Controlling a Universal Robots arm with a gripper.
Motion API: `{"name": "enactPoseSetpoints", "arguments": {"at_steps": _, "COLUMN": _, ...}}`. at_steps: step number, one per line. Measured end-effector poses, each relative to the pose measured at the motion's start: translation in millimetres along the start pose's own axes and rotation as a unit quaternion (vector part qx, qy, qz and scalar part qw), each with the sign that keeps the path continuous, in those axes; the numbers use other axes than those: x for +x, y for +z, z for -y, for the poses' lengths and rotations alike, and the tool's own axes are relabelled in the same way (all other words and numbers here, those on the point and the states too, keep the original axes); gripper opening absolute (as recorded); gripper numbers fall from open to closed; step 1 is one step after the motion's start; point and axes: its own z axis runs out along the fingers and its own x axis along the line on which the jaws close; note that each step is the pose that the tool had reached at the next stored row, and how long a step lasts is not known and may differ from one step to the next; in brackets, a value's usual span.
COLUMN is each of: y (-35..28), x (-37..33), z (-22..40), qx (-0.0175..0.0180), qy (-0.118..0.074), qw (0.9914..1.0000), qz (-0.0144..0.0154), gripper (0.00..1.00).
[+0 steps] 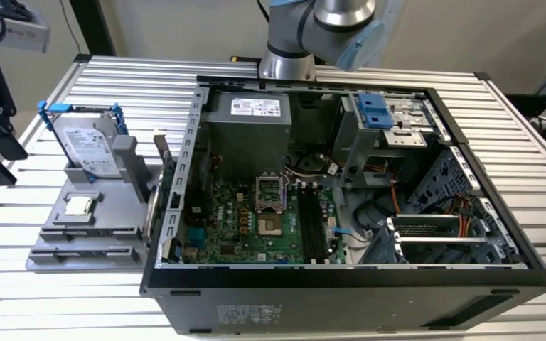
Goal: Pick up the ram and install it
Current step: 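Pick up the ram and move it above insertion slot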
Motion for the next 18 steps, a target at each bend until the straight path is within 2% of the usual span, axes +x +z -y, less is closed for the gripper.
{"name": "enactPoseSetpoints", "arguments": {"at_steps": 6, "y": 6.7, "x": 0.3, "z": 0.0, "qx": 0.0, "qy": 0.001, "qw": 1.0, "qz": 0.0, "gripper": 1.0}}
{"name": "enactPoseSetpoints", "arguments": {"at_steps": 12, "y": 12.3, "x": 0.6, "z": -0.1, "qx": 0.0, "qy": 0.012, "qw": 0.99992, "qz": 0.0, "gripper": 1.0}}
{"name": "enactPoseSetpoints", "arguments": {"at_steps": 18, "y": 18.7, "x": 0.8, "z": -0.1, "qx": -0.0003, "qy": 0.013, "qw": 0.99992, "qz": 0.0, "gripper": 1.0}}
